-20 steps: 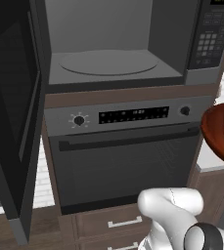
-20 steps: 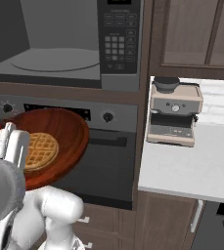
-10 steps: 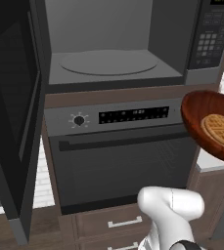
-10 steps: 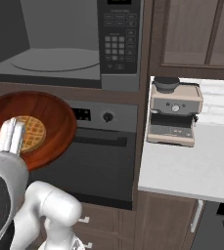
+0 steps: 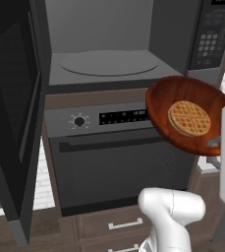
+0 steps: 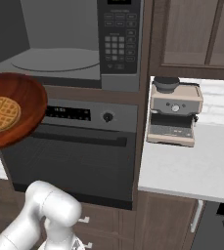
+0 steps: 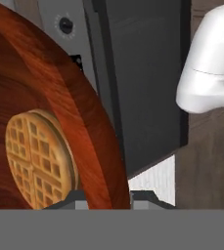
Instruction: Open the microwave, place the bowl with waffle inside the microwave, then close the microwave door and turn it on.
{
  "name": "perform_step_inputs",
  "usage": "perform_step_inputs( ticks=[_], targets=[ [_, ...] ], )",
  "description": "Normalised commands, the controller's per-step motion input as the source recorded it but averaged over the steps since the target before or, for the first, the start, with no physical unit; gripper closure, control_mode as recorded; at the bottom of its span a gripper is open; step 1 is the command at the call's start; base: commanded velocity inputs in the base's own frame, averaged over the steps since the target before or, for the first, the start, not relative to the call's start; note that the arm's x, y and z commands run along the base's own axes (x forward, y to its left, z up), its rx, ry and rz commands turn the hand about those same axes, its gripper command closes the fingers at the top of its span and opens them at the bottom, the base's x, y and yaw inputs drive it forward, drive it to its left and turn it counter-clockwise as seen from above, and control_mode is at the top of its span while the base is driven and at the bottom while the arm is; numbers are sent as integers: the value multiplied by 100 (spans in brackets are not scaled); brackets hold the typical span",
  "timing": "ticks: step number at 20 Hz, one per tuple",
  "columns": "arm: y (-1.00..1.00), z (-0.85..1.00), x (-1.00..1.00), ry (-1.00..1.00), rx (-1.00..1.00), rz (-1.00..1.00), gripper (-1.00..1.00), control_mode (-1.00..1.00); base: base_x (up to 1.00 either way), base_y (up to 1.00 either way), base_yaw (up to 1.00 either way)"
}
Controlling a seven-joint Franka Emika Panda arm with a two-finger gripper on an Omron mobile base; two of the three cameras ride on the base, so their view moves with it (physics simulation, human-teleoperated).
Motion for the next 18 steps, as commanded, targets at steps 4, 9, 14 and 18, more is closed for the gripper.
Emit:
perform_step_inputs(
  ticks=[4,9,14,18],
  targets=[
    [12,48,33,0,-21,-2,100,-100,0,0,0],
    [3,17,69,7,-11,-11,100,-100,0,0,0],
    [0,0,46,6,-1,-11,100,-100,0,0,0],
    [8,12,51,1,1,0,100,-100,0,0,0]
  ],
)
